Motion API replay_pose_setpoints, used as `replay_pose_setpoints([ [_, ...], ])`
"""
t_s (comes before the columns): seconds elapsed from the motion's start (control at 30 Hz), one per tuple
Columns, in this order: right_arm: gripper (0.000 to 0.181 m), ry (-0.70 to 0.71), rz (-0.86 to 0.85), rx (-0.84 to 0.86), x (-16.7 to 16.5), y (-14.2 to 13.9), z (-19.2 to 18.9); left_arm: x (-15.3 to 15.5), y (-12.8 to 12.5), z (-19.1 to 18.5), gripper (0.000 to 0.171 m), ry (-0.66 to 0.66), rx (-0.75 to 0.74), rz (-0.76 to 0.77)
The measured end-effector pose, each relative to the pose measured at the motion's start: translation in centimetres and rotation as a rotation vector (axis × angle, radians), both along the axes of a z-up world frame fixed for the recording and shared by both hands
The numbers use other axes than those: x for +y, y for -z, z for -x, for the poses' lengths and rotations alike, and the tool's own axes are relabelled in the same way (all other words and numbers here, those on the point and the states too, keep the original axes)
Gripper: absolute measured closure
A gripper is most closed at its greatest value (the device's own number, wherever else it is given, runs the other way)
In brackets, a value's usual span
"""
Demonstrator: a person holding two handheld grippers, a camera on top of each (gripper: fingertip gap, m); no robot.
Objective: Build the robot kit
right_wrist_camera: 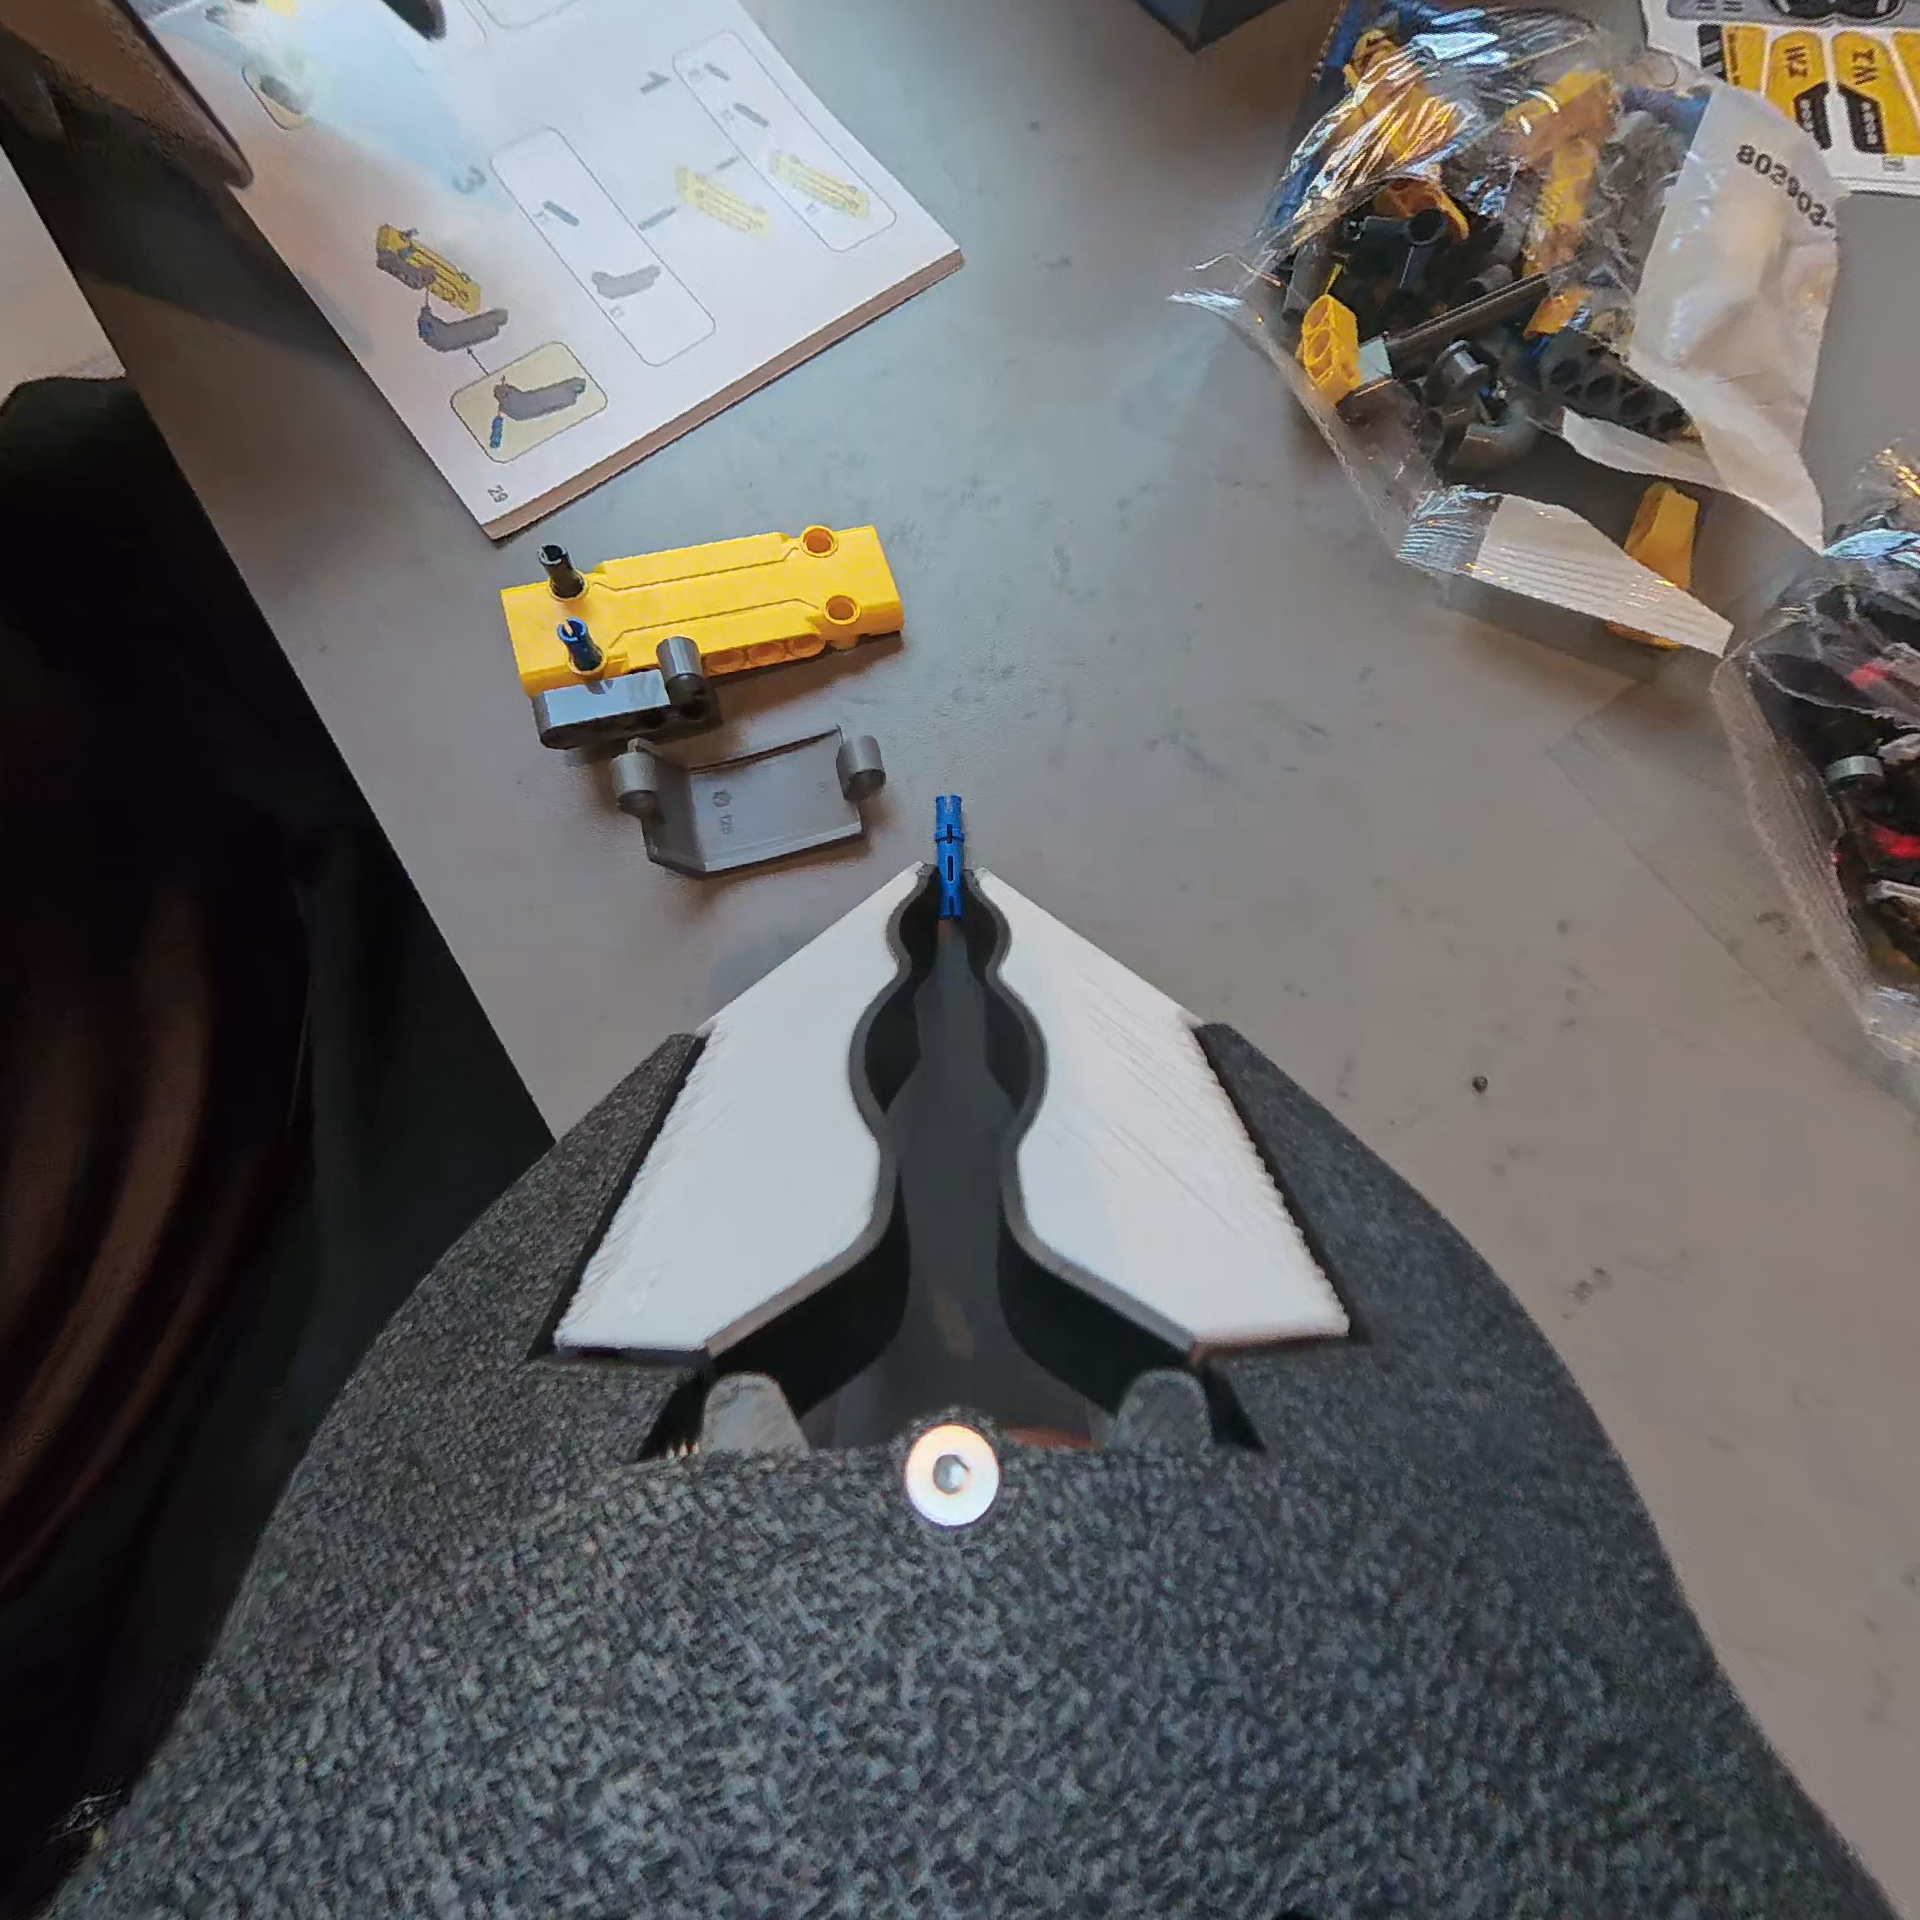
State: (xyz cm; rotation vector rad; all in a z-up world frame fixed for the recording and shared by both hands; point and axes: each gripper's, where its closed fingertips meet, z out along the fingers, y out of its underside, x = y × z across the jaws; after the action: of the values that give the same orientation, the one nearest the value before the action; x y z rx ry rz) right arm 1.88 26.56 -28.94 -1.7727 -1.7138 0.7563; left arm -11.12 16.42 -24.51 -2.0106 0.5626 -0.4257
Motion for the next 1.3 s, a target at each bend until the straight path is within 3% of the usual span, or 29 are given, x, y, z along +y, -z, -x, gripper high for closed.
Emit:
replay_pose_setpoints([
  [0.67, 0.177, 0.062, -0.015, 0.238, 2.4, -3.6, 0.9, 1.0, -3.1, 0.4, 0.136, -0.002, -0.181, -0.133],
  [0.83, 0.177, 0.078, -0.082, 0.272, 2.2, -4.3, 0.6, -0.5, -4.8, 1.6, 0.142, -0.108, -0.169, -0.282],
  [1.07, 0.177, 0.137, 0.082, 0.475, 0.0, -8.9, 0.6, -0.6, -2.9, -0.9, 0.146, -0.065, 0.036, -0.25],
  [1.3, 0.177, 0.226, 0.048, 0.5, 0.4, -7.6, -0.7, -1.0, -2.7, -1.3, 0.153, -0.101, 0.165, -0.326],
])
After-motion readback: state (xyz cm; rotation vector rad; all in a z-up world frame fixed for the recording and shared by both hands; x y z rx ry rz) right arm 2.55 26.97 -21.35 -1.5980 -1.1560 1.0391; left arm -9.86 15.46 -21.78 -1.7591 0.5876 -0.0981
